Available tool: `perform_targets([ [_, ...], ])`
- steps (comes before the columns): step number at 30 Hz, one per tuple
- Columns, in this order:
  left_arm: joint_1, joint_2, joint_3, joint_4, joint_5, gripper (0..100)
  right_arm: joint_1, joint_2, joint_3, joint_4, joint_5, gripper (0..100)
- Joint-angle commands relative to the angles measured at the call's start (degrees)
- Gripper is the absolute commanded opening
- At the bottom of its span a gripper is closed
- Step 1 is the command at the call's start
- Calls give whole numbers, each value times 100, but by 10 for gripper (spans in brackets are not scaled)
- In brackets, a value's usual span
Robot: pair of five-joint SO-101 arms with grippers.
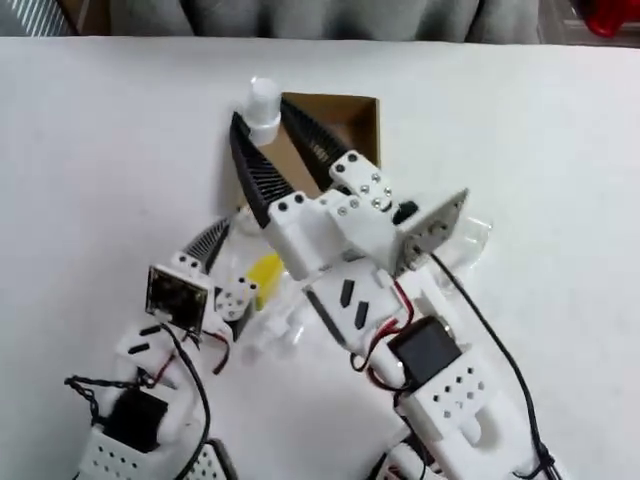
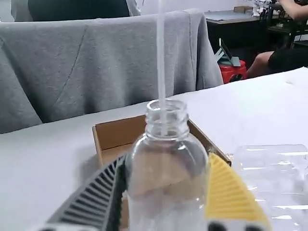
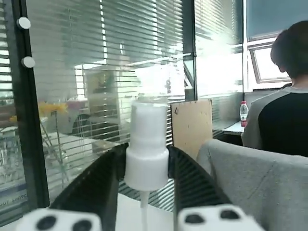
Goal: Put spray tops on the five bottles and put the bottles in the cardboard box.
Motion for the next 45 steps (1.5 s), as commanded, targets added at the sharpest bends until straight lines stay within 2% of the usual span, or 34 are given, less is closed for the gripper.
perform_targets([
  [1, 22, -101, -70, -211, 62, 86, 48, -31, -44, -92, -62, 16],
  [8, 22, -101, -62, -211, 62, 86, 4, -66, 422, -48, -44, 16],
  [19, 22, -101, -53, -211, 62, 86, -233, -910, 1688, -13, -62, 16],
  [25, 22, -101, -53, -211, 62, 86, -541, -998, 1503, 1042, -70, 21],
  [34, 22, -101, -53, -185, 53, 86, -549, -998, 765, 2211, -308, 27],
  [41, 22, -101, -53, -176, 53, 86, -558, -1059, -44, 3275, -308, 233],
  [45, 22, -101, -53, -176, 62, 86, -541, -1218, -958, 4022, -308, 231],
])
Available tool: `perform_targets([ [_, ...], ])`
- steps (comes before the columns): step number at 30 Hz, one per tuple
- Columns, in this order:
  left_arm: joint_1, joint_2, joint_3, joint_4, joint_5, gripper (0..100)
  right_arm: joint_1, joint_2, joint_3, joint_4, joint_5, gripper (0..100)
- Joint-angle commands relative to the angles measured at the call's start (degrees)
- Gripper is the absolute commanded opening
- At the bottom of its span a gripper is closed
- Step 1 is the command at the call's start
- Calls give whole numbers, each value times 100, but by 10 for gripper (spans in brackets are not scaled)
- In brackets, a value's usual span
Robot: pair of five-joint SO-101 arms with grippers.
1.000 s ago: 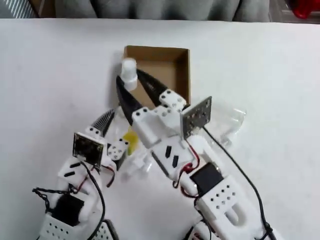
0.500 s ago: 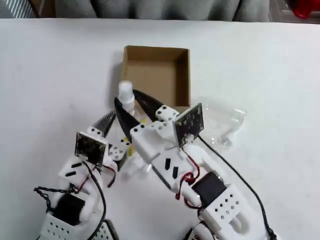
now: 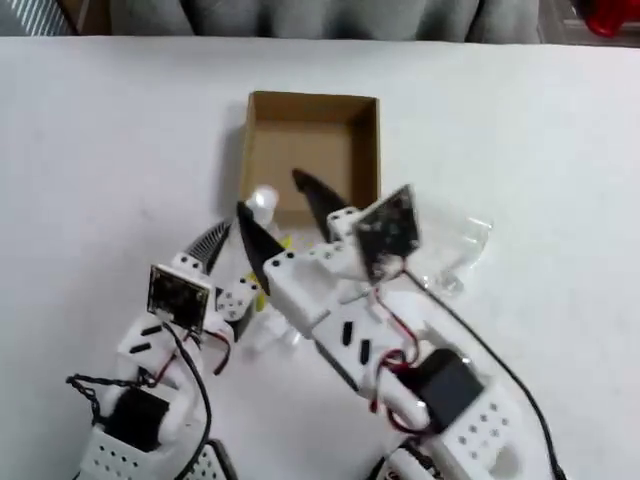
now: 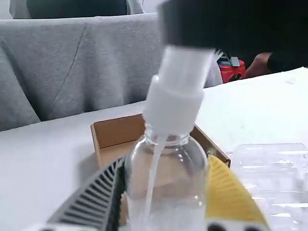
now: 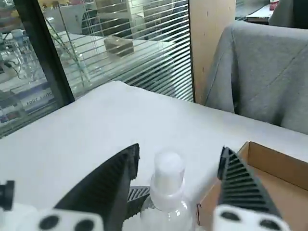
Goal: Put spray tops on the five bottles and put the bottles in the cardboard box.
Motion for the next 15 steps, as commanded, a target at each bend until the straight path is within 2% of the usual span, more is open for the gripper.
perform_targets([
  [1, 22, -101, -123, -167, 62, 86, -48, -198, -1081, 549, -44, 224],
  [3, 22, -101, -123, -167, 62, 86, -40, -233, -1495, 848, -44, 188],
  [8, 13, -101, -123, -167, 62, 86, -40, -251, -1925, 1508, -35, 5],
  [10, 13, -101, -132, -176, 62, 67, -31, -259, -1908, 1754, -35, 43],
  [15, -251, -101, -167, -211, 70, 46, -31, -295, -1899, 2580, -35, 18],
])
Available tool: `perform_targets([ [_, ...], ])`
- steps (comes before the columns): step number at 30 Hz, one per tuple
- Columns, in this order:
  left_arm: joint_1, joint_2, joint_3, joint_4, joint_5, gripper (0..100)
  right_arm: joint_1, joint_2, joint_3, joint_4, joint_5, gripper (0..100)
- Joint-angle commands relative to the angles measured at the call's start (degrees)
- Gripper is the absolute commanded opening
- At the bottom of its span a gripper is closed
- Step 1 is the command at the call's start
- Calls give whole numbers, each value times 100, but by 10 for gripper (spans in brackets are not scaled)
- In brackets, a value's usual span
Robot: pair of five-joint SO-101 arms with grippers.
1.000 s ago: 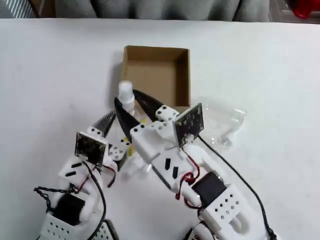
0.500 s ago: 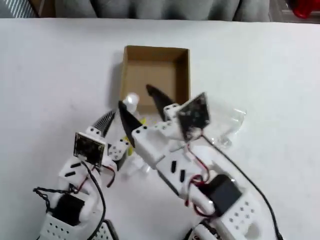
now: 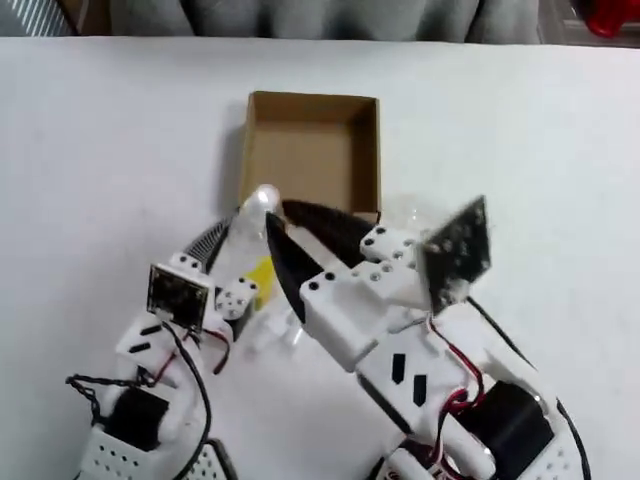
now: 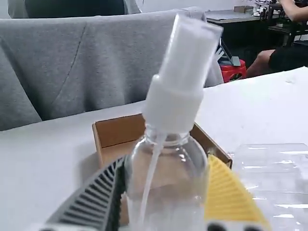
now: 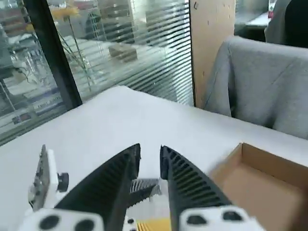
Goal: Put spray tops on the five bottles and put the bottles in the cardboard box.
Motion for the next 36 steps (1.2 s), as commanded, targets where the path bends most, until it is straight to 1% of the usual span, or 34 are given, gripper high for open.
perform_targets([
  [1, -215, -101, -202, -211, 79, 46, -31, -163, -246, 541, -35, 16],
  [3, -321, -101, -352, -176, 281, 46, -31, -295, 9, 699, -35, 15],
  [6, -549, -101, -563, -167, 607, 45, -31, -611, 703, 637, -26, 15],
  [7, -602, -101, -598, -167, 624, 45, -31, -743, 941, 558, -9, 15],
  [11, -637, -101, -651, -211, 642, 45, -31, -1323, 1934, 215, 501, 15],
  [14, -611, 22, -914, -167, 642, 44, -66, -1763, 2716, -180, 527, 15],
  [17, -637, 576, -1415, -167, 677, 44, -66, -2176, 3464, -760, 545, 15],
  [22, -611, 1895, -2268, -211, 686, 44, -84, -2598, 4624, -1833, 554, 15],
  [27, -593, 2914, -2919, -220, 668, 44, -664, -2897, 5503, -2835, 527, 15],
  [30, -585, 3319, -3103, -440, 677, 44, -884, -2976, 5978, -3503, 527, 15],
  [34, -189, 3477, -3077, -431, 677, 44, -866, -2958, 6567, -4567, 527, 15],
  [36, 75, 3477, -3103, -229, 677, 44, -866, -2958, 6813, -4998, 545, 15],
])
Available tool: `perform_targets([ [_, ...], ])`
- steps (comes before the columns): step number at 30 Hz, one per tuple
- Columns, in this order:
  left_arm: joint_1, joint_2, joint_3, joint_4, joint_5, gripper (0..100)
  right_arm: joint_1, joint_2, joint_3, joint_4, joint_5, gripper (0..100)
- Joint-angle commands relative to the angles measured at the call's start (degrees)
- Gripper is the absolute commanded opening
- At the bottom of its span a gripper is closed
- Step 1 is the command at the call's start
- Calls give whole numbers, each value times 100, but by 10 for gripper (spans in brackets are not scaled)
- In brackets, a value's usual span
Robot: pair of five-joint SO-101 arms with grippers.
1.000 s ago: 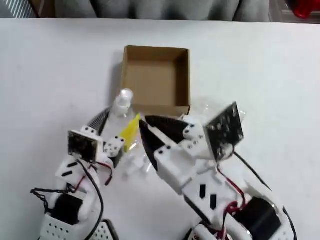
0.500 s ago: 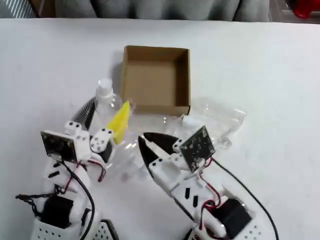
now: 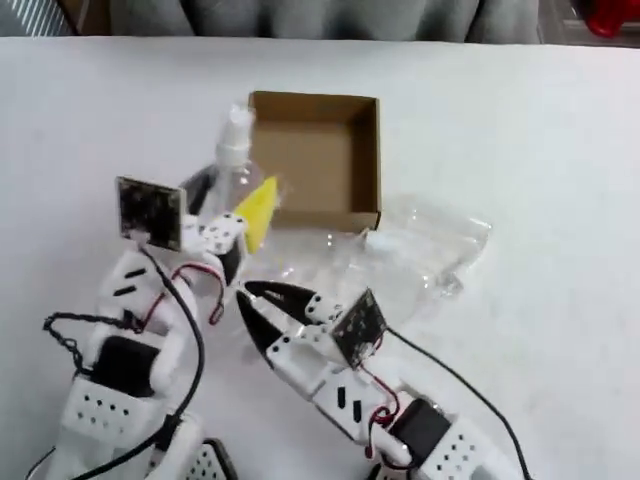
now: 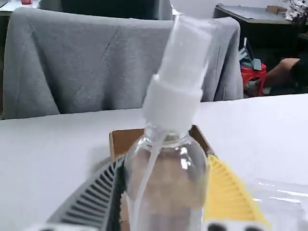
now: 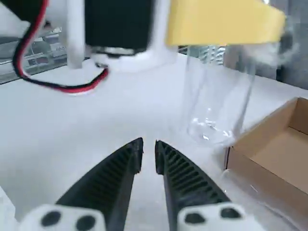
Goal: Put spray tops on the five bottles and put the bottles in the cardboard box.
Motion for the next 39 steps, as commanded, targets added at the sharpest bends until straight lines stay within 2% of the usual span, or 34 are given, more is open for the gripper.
perform_targets([
  [1, 602, 40, -396, 114, 44, 44, -40, -48, 193, -787, 70, 15],
  [6, 804, 31, -396, 202, 44, 44, 418, -48, 193, -822, 35, 15],
  [9, 813, -119, -571, 624, 44, 44, 708, -48, 193, -813, 26, 15],
  [13, 813, -699, -835, 1081, 44, 44, 769, -48, 193, -699, 26, 15],
  [24, 760, -936, -826, 1213, 44, 44, 778, -75, 193, -541, 26, 15],
  [29, 268, -787, -818, 738, 44, 43, 760, -101, 158, 48, 79, 15],
  [34, -48, 391, -879, -62, 44, 46, 769, -101, 62, 435, 281, 15],
  [36, -48, 875, -879, -501, 44, 46, 778, -101, 97, 462, 457, 15],
  [39, -48, 1516, -888, -1574, 53, 46, 813, -101, 105, 646, 703, 15],
])
